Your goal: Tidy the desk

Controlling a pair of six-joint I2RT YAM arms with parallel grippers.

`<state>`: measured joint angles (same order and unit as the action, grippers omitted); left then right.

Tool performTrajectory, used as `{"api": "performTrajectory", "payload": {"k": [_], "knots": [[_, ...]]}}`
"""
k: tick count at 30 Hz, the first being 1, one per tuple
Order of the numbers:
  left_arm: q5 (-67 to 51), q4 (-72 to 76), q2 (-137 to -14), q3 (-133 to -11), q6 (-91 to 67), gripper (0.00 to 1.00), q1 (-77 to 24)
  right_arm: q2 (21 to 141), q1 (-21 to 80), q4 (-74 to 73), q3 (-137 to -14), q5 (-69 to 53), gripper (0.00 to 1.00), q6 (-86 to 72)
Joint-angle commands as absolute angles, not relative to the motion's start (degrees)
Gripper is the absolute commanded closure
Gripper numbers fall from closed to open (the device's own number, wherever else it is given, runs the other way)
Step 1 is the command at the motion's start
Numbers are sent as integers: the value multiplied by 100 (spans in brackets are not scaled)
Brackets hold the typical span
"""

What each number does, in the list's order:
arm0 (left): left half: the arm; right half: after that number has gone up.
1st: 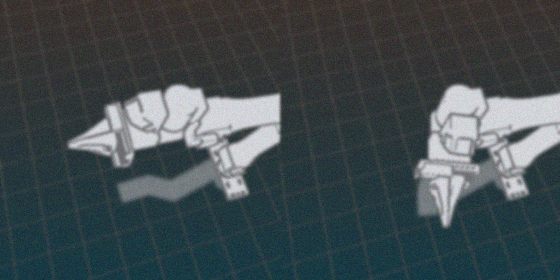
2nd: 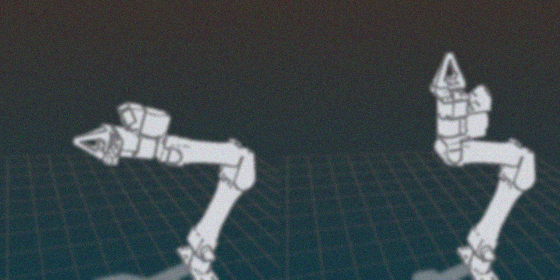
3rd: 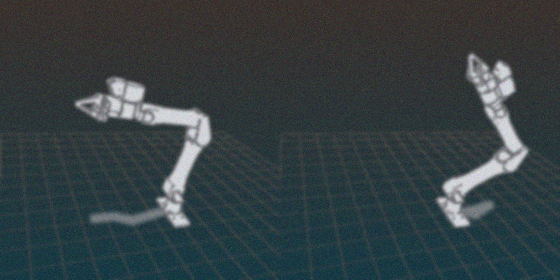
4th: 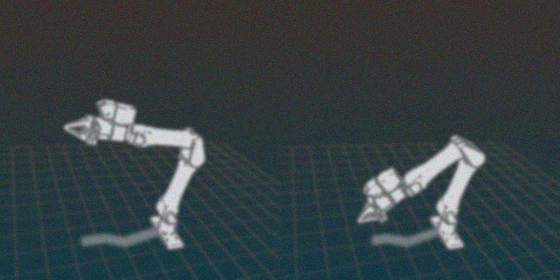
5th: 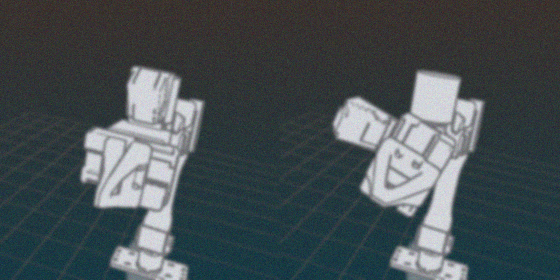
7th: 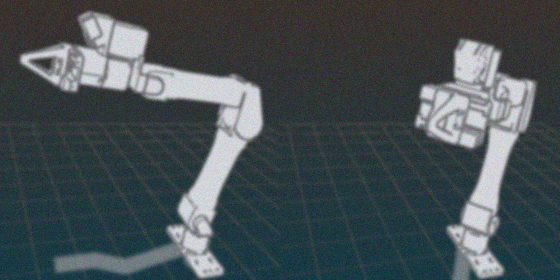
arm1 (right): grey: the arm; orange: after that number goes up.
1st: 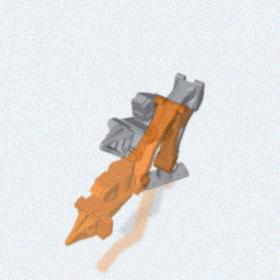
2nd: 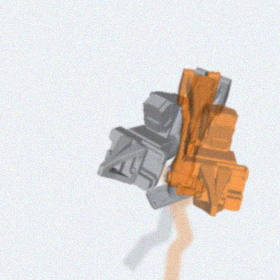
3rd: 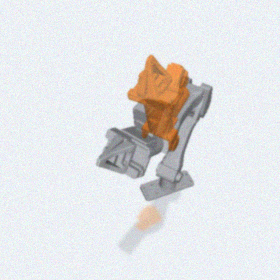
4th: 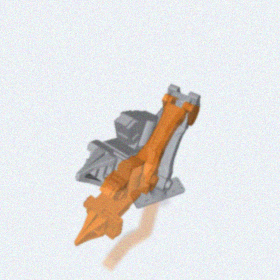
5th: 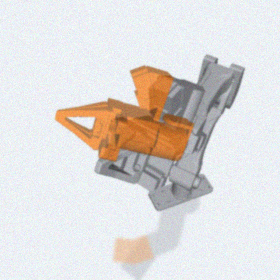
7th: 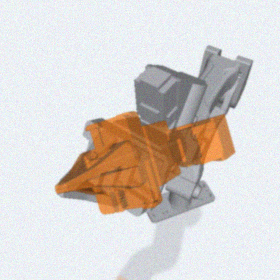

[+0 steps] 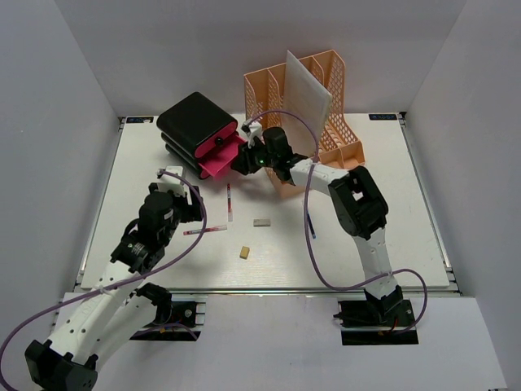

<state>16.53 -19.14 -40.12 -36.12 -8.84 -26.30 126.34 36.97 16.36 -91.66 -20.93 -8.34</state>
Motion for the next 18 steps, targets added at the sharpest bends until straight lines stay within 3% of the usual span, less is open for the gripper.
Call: {"api": "performTrajectory", "payload": {"k": [1,2,5,6,13,16,18], "knots": [[1486,-1819,-4069,-3595,-844,16,-2602,12217,3805,1872,-8983,-2338,58,-765],[1451,-1811,-4078,-3595,-852,16,-2602,12191,3797,1872,-8939,-2347,44,-730],[1406,-1802,-4139,-3586,-844,16,-2602,12147,3788,1776,-8938,-2364,21,-642],[1371,-1776,-4140,-3586,-844,16,-2602,12120,3805,1741,-8912,-2373,19,-581],[1266,-1731,-4149,-3577,-879,18,-2602,11445,3779,1380,-8403,-2215,17,-168],[1222,-1688,-4122,-3551,-923,23,-2602,11110,3779,1100,-8192,-2145,18,-44],[1091,-1644,-4122,-3542,-958,33,-2602,10787,3779,731,-8017,-2118,20,148]]}}
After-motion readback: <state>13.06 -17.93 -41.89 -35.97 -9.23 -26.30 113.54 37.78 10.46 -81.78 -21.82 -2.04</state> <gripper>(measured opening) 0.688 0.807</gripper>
